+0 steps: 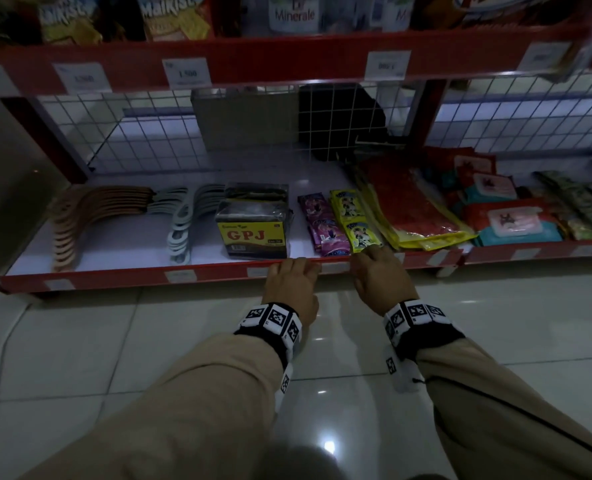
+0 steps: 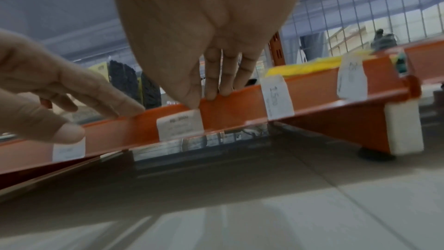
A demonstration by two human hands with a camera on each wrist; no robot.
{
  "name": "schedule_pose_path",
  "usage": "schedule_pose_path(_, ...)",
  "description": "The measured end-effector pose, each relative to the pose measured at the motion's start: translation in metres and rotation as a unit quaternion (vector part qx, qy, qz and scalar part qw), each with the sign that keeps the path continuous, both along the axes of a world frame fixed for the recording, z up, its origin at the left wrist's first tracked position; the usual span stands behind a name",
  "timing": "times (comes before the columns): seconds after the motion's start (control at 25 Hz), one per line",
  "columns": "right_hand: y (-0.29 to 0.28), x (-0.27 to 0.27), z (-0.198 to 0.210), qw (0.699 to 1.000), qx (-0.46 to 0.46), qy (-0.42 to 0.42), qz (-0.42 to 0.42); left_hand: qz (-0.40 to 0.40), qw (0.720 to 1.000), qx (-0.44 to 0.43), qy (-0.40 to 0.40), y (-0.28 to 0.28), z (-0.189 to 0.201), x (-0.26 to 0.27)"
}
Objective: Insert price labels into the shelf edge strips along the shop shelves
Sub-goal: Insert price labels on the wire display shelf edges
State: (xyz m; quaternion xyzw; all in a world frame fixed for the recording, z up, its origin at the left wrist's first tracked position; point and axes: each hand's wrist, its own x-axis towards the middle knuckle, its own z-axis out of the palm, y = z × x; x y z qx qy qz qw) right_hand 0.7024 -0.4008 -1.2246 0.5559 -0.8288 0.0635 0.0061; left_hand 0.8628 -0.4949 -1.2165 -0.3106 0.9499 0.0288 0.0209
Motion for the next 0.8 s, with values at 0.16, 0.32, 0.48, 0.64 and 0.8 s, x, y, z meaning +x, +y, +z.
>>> schedule_pose_path(0.16,0.007,-0.008,0.026,1.0,0.004,-0.01,-0.016,-0.016,0.999,0.012,-0.039,-0.002,0.019,-0.005)
schedule_pose_path(0.32,0.002,-0.02,0.073,0.998,-0.041,-0.007,-0.036,-0.046,0.999,-0.026,-0.006,-0.017,0.07,-0.015)
schedule_pose_path(0.48,-0.011,-0.021,0.135,0.988,-0.141,0.028,-0.051,-0.079,0.993,-0.067,0.065,-0.038,0.142,-0.026)
schedule_pose_path(0.64,-0.027,-0.011,0.203,0.95,-0.298,0.066,-0.058,-0.104,0.973,-0.107,0.176,-0.049,0.213,-0.031)
schedule_pose_path(0.8,-0.043,-0.001,0.246,0.926,-0.356,0.111,-0.053,-0.136,0.941,-0.139,0.275,-0.053,0.255,-0.031)
